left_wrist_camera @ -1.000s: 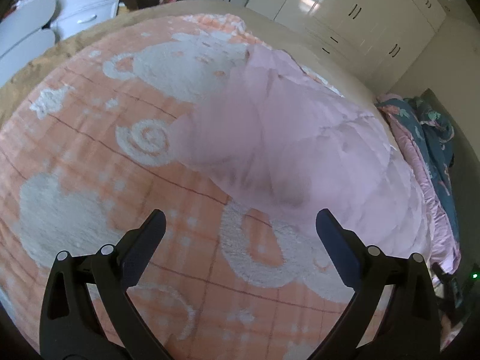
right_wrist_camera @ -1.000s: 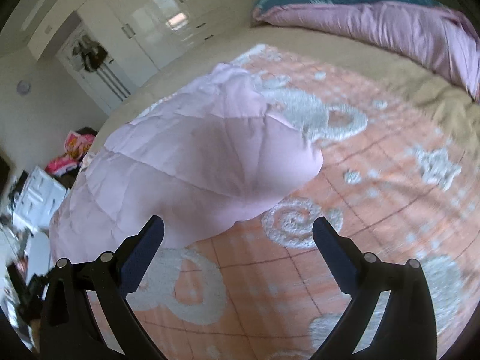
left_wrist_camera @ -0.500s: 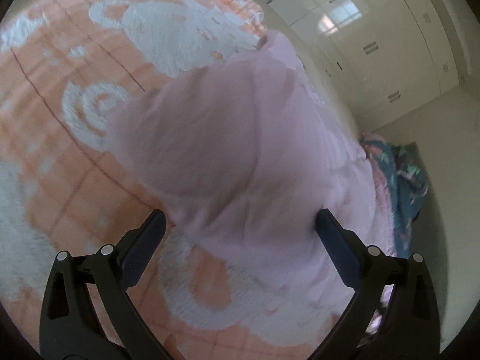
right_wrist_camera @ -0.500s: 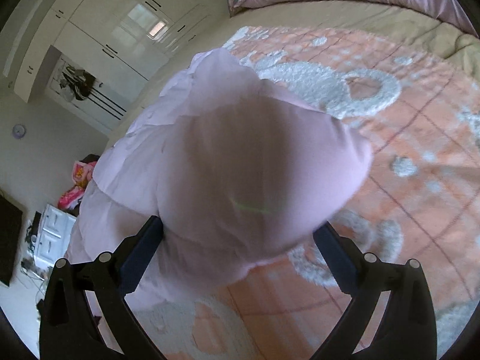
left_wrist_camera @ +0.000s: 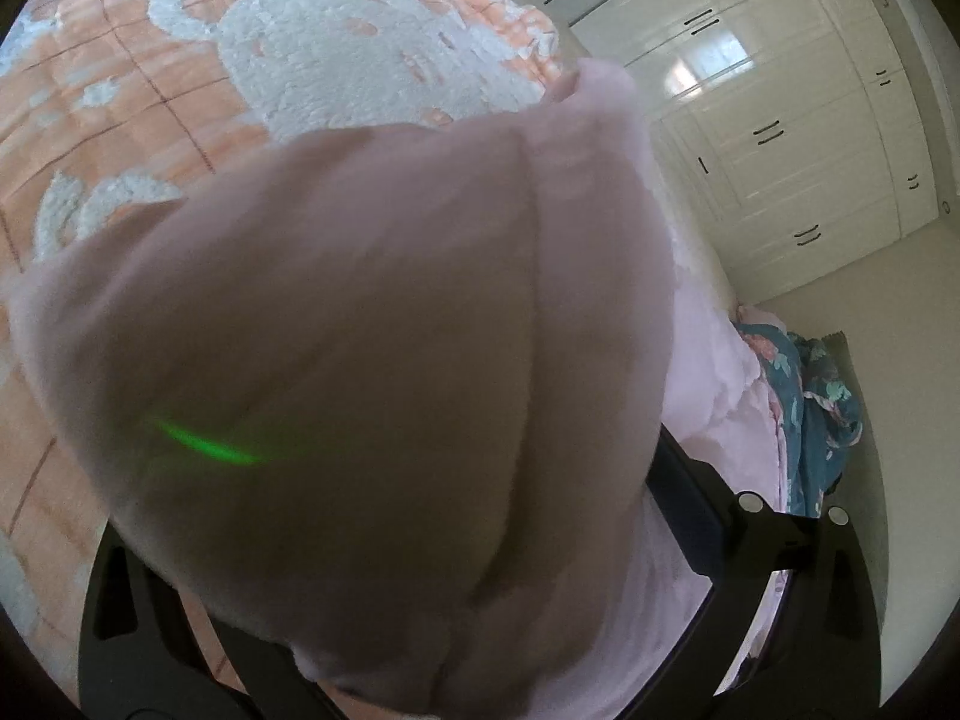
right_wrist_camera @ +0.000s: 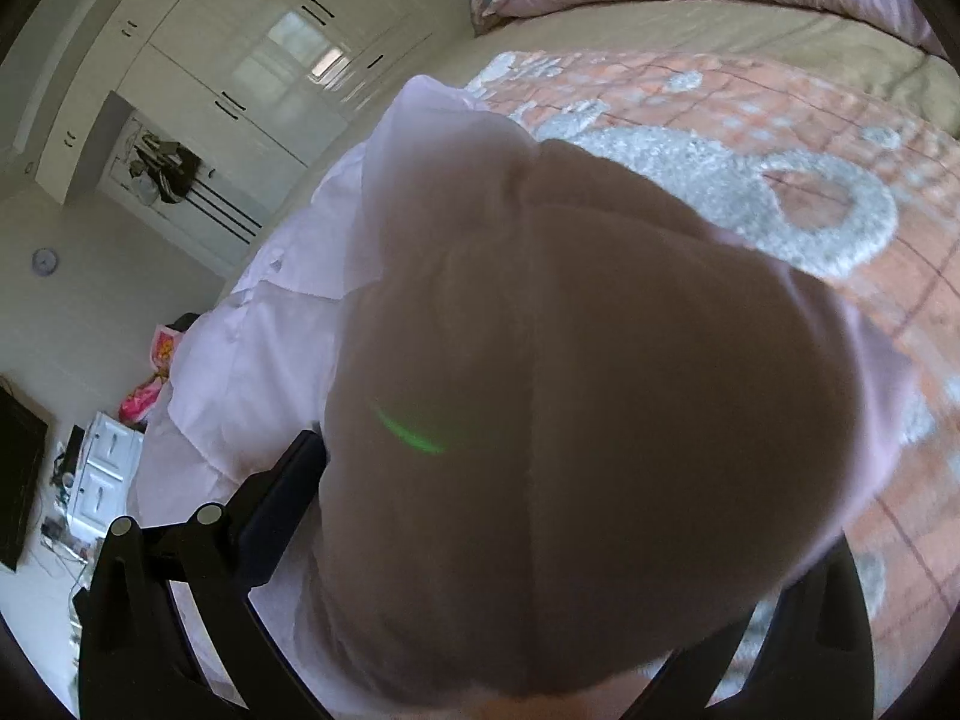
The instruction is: Fold large clothes
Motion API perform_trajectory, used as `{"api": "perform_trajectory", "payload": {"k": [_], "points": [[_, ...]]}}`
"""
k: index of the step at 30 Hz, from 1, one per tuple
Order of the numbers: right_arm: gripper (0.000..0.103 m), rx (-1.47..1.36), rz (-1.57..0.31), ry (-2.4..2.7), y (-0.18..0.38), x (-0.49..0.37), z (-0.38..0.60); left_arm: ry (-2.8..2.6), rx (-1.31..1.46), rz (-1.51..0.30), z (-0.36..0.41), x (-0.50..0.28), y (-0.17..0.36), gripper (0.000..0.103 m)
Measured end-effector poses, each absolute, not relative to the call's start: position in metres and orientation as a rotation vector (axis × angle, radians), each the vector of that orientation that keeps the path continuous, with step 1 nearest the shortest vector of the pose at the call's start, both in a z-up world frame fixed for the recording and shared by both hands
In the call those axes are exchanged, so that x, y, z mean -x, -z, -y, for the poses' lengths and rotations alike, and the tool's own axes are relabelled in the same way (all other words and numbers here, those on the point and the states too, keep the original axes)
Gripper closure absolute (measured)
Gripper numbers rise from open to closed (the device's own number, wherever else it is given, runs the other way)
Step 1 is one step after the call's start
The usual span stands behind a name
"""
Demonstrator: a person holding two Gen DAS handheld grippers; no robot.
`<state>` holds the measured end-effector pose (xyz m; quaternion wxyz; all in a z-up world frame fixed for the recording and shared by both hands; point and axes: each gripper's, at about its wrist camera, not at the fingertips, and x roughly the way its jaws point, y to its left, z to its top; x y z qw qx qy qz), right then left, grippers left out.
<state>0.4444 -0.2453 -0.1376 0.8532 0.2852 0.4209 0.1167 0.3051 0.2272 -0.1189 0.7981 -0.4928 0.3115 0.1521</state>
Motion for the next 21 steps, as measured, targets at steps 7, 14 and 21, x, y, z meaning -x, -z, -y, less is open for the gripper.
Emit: {"api": "perform_trajectory", "payload": {"k": [7, 14, 21], "points": [[0.031, -0.58, -0.87, -0.286, 0.129, -0.445, 0.238, -0.292, 0.865, -0.643, -0.216, -0.315, 0.093, 0.055], [0.065, -0.41, -0.822, -0.351, 0.095, -0.438, 0.219, -0.279, 0.715, -0.643, -0.203, -0.322, 0.062, 0.074], [0.072, -0.217, -0.734, -0.384, 0.051, -0.419, 0.198, -0.263, 0.611, -0.629, -0.193, -0.319, 0.032, 0.078]]}}
